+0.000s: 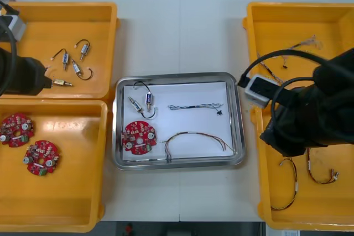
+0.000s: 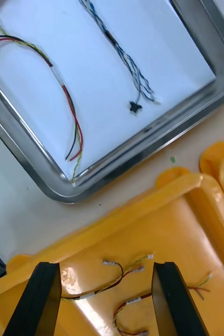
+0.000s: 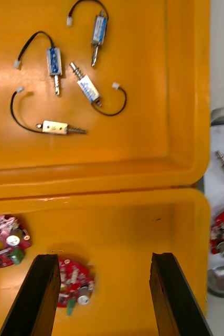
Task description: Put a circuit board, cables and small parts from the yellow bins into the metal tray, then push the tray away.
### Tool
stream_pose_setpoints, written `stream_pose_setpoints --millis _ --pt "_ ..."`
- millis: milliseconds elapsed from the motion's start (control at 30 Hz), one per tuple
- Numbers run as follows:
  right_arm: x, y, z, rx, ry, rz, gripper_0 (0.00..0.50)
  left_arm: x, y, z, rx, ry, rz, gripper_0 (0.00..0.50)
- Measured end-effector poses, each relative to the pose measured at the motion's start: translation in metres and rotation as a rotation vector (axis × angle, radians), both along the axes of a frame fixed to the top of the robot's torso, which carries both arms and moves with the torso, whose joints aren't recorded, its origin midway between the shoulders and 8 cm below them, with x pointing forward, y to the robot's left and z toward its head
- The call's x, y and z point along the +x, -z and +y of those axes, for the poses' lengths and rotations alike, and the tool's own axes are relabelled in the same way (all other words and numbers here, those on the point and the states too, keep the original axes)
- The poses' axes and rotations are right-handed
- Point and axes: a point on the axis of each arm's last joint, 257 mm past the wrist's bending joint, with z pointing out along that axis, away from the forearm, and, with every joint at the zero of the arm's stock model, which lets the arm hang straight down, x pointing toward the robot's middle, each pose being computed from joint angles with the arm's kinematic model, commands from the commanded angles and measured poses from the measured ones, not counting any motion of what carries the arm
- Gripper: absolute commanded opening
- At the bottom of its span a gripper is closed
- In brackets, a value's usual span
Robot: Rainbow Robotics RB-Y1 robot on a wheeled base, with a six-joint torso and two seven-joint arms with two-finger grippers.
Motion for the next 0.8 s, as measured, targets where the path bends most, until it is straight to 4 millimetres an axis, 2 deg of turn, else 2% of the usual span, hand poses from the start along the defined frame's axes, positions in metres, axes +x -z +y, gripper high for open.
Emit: stream_pose_setpoints --millis 133,333,500,633,800 --pt "0.006 0.007 0.024 -0.042 -0.068 0.003 0.5 -0.018 0.018 0.021 0.032 0.013 0.052 0.5" --pt "0.014 0.021 0.065 -0.131 -0.268 -0.003 0.5 -0.044 0.044 0.047 0.043 -0.038 0.126 0.5" --pt "0.016 0.038 0.102 -0.16 -0.348 -0.003 0.5 -0.058 0.05 0.059 0.042 -0.068 0.14 0.5" --pt "0.014 0.052 0.13 -0.217 -0.478 -0.014 0.5 -0.066 0.052 0.067 0.043 -0.089 0.145 0.5" --pt "0.008 0.072 0.159 -0.233 -0.556 -0.005 0.5 -0.075 0.058 0.074 0.045 -0.109 0.161 0.5"
